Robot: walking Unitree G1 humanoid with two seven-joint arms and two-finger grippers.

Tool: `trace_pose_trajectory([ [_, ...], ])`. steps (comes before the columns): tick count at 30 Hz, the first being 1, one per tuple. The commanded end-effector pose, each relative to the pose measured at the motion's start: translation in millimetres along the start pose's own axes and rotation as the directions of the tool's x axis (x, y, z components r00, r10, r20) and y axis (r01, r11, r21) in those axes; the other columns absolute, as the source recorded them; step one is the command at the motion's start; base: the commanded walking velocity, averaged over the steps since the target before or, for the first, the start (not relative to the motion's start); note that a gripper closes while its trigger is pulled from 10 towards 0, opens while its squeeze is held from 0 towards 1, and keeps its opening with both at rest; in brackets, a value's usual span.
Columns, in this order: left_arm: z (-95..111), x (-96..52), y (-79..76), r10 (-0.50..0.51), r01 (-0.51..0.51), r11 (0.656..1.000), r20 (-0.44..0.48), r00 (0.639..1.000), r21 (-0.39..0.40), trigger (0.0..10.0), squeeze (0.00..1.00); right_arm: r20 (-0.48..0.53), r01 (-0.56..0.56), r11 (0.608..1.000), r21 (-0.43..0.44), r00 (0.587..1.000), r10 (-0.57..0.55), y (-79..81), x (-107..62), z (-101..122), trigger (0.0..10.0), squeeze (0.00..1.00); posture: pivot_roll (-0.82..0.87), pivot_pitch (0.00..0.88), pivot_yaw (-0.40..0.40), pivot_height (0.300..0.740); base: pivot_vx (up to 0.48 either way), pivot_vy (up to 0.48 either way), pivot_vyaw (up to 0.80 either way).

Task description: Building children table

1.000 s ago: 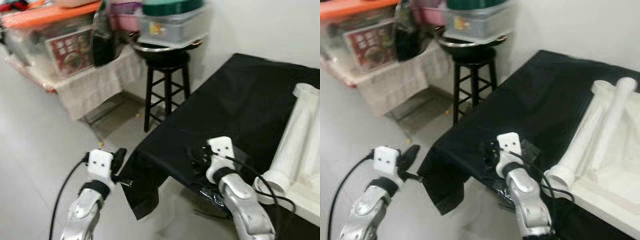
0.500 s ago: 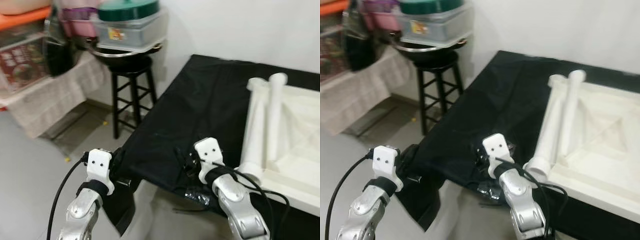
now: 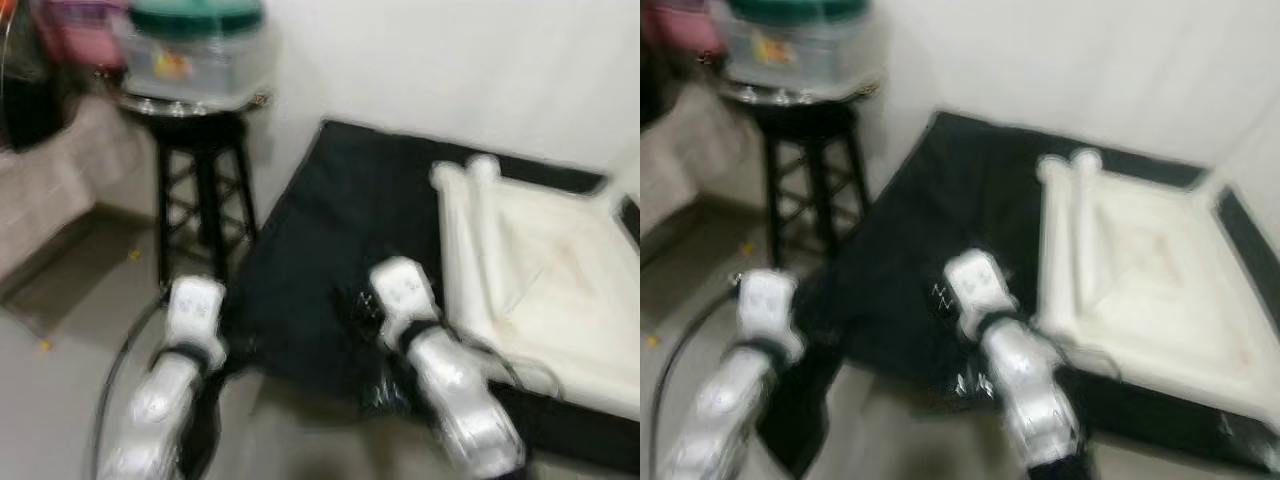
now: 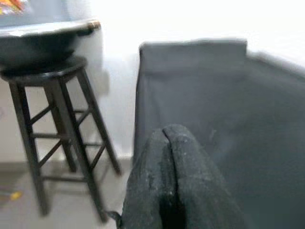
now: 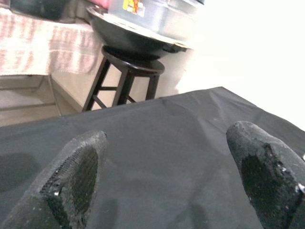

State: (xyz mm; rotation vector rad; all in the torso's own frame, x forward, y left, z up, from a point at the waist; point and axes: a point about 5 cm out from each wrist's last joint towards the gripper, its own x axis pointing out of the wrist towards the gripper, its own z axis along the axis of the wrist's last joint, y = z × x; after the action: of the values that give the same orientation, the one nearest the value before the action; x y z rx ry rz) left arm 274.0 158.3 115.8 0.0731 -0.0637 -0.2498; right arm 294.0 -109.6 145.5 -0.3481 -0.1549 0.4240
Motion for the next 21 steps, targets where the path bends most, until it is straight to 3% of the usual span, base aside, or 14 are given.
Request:
trace_pose_trajectory([
  [1,2.0,4.6,-6.5,-0.044,0.043,0.998,0.009,0.999,0.034,10.0,0.0,-0.021,0.017,1.0,-0.021,1.0,-0.017,-5.4,-2.4,-6.5,10.0,0.0,-0.06,0.018,0.009,0.74,0.0,0.0,-0.8],
  [5,1.1,4.5,-5.2,-0.054,0.054,0.995,0.009,0.998,0.082,10.0,0.0,-0.01,0.018,1.0,-0.016,1.0,-0.018,-4.6,-2.0,-6.8,10.0,0.0,-0.04,0.01,0.012,0.74,0.0,0.0,-0.8],
  [14,3.6,5.7,-4.8,-0.071,0.069,0.993,0.021,0.997,0.101,10.0,0.0,0.021,0.007,1.0,-0.022,1.0,-0.007,-1.8,2.9,-3.3,10.0,0.0,-0.04,0.011,0.021,0.74,0.0,0.0,-0.8],
  [18,4.0,5.9,-3.0,-0.066,0.063,0.992,0.022,0.998,0.11,10.0,0.0,0.035,0.015,1.0,-0.017,0.999,-0.014,-1.8,3.6,-1.7,10.0,0.0,-0.04,0.014,0.031,0.74,0.0,0.0,0.0],
  [21,3.9,6.6,-0.8,-0.061,0.058,0.992,0.022,0.998,0.109,10.0,0.0,0.043,0.02,1.0,-0.015,0.999,-0.019,-2.1,4.6,-0.6,10.0,0.0,-0.04,0.014,0.035,0.74,0.0,-0.468,0.0],
])
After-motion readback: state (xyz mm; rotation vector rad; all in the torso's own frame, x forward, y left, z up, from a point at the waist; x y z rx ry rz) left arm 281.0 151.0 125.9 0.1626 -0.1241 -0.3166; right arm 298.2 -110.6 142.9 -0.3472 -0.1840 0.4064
